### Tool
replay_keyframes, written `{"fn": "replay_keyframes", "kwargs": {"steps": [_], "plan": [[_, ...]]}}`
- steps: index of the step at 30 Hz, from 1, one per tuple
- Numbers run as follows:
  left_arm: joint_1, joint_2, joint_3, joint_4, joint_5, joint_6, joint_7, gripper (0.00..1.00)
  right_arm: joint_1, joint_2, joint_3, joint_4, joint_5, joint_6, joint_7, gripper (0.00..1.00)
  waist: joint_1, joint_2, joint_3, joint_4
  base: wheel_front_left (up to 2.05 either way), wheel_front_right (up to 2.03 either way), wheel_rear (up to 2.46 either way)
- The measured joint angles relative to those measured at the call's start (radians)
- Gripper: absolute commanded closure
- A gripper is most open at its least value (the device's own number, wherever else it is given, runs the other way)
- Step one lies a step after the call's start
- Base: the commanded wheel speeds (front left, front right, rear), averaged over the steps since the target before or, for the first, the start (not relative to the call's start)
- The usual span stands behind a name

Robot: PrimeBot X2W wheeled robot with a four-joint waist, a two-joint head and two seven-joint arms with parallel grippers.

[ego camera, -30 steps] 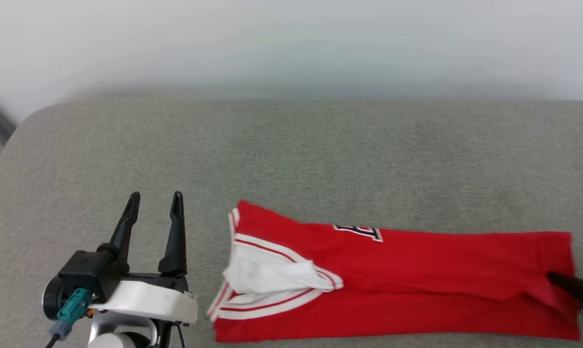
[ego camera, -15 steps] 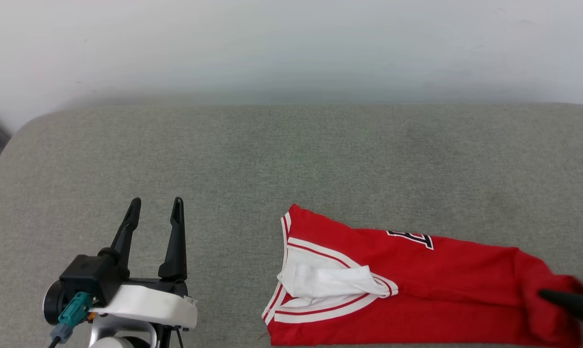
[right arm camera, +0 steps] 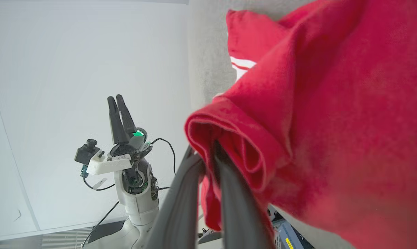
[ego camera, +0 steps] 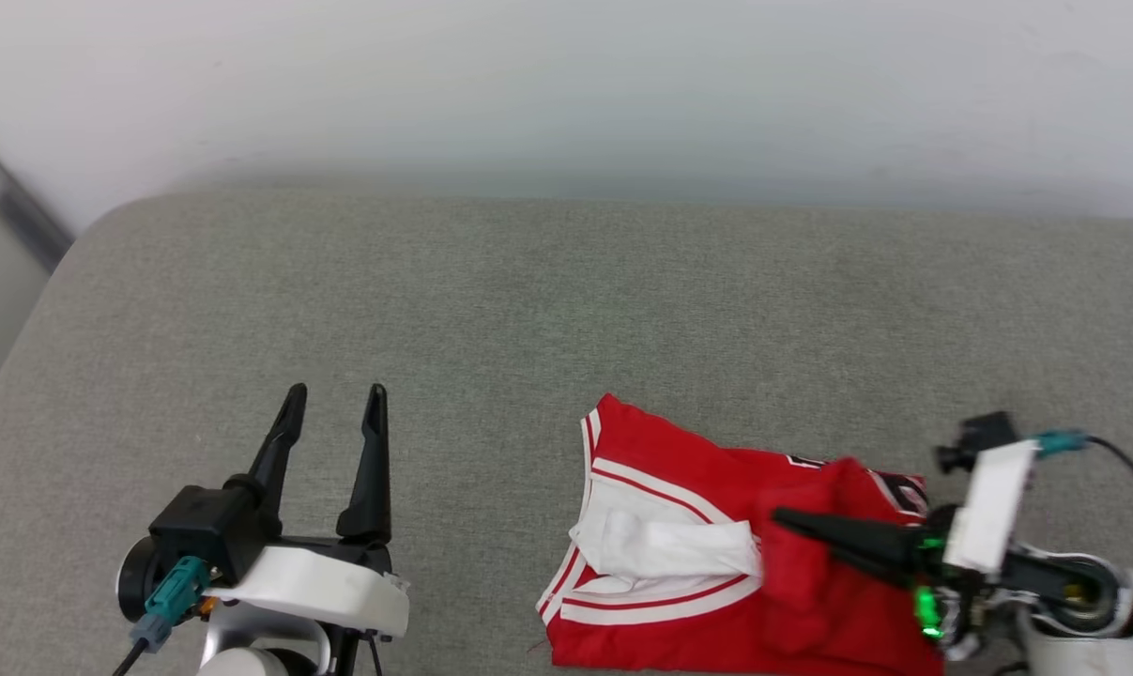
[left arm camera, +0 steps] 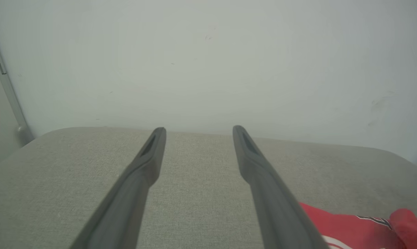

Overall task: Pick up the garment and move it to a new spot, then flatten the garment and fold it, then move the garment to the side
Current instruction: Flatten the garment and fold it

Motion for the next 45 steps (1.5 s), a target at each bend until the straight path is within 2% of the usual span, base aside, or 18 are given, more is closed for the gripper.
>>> {"fn": "replay_keyframes", "kwargs": {"steps": [3,8,9,10,11,12,13,18,21,26,32,35,39,42,45], "plan": [[-0.005,-0.006,-0.014,0.003,0.0,-0.007,0.0,0.0,-0.008,0.001,0.152,0.02,0.077,0.0,-0.091,1.0,0.0,0.0,0.004,0.014,0.0,0.0,0.0],[-0.028,-0.023,-0.025,0.01,-0.01,-0.016,0.0,0.0,-0.051,0.001,0.352,0.039,0.124,0.0,-0.229,1.0,0.0,0.0,0.022,0.038,0.0,0.0,0.0],[-0.03,-0.026,-0.029,0.016,-0.009,-0.016,0.0,0.0,-0.06,0.001,0.384,0.049,0.116,0.0,-0.256,0.93,0.0,0.0,0.026,0.042,0.0,0.0,0.0],[-0.034,-0.026,-0.03,0.02,-0.009,-0.018,-0.002,0.0,-0.068,0.001,0.413,0.06,0.102,0.0,-0.277,0.9,0.0,0.0,0.03,0.046,0.0,0.0,0.0],[-0.041,-0.026,-0.031,0.025,-0.009,-0.021,-0.004,0.0,-0.075,0.001,0.437,0.07,0.097,0.0,-0.296,0.76,0.0,0.0,0.034,0.05,0.0,0.0,0.0],[-0.045,-0.028,-0.033,0.028,-0.008,-0.022,-0.006,0.0,-0.08,0.001,0.454,0.077,0.097,0.0,-0.321,0.49,0.0,0.0,0.036,0.054,0.0,0.0,0.0],[-0.047,-0.03,-0.034,0.031,-0.008,-0.025,-0.009,0.0,-0.084,0.001,0.472,0.078,0.091,0.0,-0.341,0.0,0.0,0.0,0.039,0.058,0.0,0.0,0.0],[-0.05,-0.032,-0.036,0.048,-0.009,-0.026,-0.019,0.0,-0.105,-0.002,0.53,0.093,0.032,0.0,-0.417,0.0,0.0,0.0,0.045,0.064,0.0,0.0,0.0],[-0.051,-0.031,-0.033,0.056,-0.01,-0.026,-0.023,0.0,-0.123,-0.026,0.566,0.077,-0.007,0.0,-0.448,0.0,0.0,0.0,0.044,0.058,0.0,0.0,0.0],[-0.051,-0.028,-0.029,0.063,-0.015,-0.027,-0.031,0.0,-0.149,-0.134,0.669,-0.001,-0.176,0.0,-0.557,0.0,0.0,0.0,0.039,0.041,0.0,0.0,0.0],[-0.051,-0.023,-0.02,0.066,-0.017,-0.025,-0.04,0.0,-0.164,-0.278,0.716,-0.069,-0.424,0.0,-0.733,0.0,0.0,0.0,0.035,0.015,0.0,0.0,0.0],[-0.049,-0.017,-0.007,0.067,-0.02,-0.021,-0.044,0.0,-0.154,-0.337,0.671,-0.08,-0.54,0.0,-0.794,0.0,0.0,0.0,0.032,-0.002,0.0,0.0,0.0],[-0.041,-0.008,0.006,0.068,-0.026,-0.015,-0.05,0.0,-0.08,-0.388,0.551,-0.129,-0.676,0.0,-0.874,0.0,0.0,0.0,0.02,-0.018,0.0,0.0,0.0],[-0.023,-0.002,0.015,0.068,-0.026,-0.007,-0.055,0.0,-0.007,-0.394,0.423,-0.209,-0.793,0.0,-0.96,0.0,0.0,0.0,0.013,-0.031,0.0,0.0,0.0],[-0.013,0.0,0.022,0.072,-0.028,-0.002,-0.059,0.0,0.074,-0.363,0.309,-0.292,-0.865,0.0,-1.056,0.0,0.0,0.0,0.003,-0.044,0.0,0.0,0.0]]}}
